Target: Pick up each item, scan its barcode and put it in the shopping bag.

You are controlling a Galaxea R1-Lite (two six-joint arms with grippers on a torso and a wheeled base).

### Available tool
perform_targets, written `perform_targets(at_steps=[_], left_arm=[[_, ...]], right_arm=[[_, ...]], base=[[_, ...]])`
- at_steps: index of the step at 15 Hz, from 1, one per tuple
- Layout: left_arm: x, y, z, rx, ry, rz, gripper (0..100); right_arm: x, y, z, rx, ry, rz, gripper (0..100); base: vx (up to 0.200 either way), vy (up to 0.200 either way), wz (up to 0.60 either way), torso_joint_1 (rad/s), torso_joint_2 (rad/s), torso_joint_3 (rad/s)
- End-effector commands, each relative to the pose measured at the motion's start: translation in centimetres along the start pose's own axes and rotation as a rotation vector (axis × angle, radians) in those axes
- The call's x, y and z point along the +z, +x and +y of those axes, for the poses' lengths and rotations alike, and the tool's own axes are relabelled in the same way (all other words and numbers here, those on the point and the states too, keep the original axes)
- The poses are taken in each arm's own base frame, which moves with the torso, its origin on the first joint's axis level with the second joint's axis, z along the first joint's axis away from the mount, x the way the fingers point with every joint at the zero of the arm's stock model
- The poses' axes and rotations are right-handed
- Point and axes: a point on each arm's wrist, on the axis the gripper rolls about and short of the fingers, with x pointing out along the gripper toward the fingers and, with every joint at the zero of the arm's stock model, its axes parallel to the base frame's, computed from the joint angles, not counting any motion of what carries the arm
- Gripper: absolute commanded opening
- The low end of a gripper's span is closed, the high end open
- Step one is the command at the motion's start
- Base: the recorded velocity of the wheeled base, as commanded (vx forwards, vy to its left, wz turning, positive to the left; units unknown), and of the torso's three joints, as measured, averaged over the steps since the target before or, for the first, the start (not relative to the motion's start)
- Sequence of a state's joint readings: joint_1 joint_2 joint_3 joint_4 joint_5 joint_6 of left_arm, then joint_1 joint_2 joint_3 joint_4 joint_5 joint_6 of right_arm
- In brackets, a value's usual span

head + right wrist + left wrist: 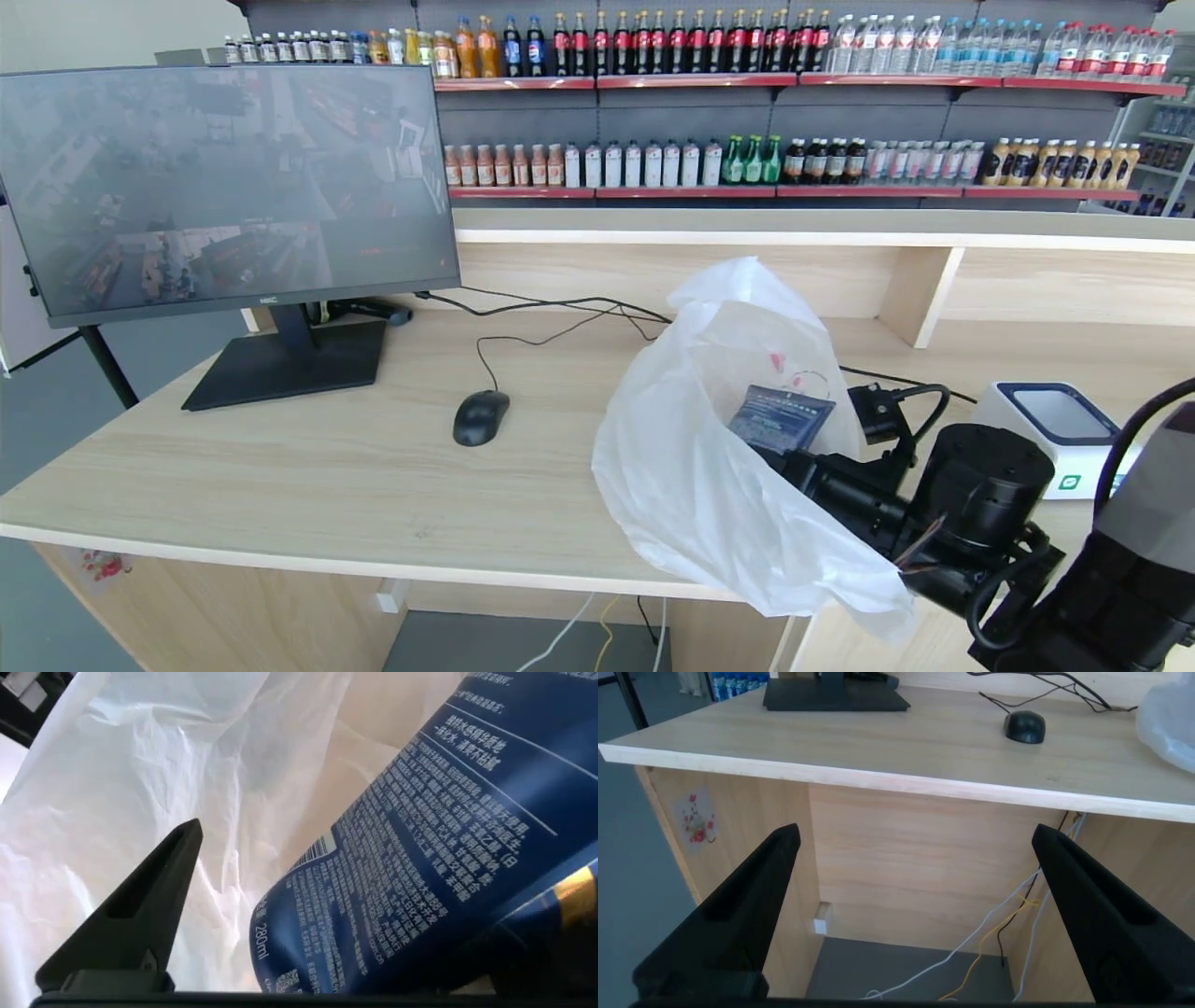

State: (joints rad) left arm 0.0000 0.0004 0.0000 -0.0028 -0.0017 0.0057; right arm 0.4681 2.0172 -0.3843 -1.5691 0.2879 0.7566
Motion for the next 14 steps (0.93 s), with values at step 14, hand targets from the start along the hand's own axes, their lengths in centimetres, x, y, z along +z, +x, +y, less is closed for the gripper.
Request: perform_targets(at_steps=[14], left_arm=[[0.0, 0.0, 0.0, 0.000, 0.000, 0.001, 100]], right_arm=[[5.9, -0.3, -2.2, -0.070, -0.327, -0.214, 100]], base=[[0.000, 0.000, 0.00, 0.000, 0.00, 0.000]])
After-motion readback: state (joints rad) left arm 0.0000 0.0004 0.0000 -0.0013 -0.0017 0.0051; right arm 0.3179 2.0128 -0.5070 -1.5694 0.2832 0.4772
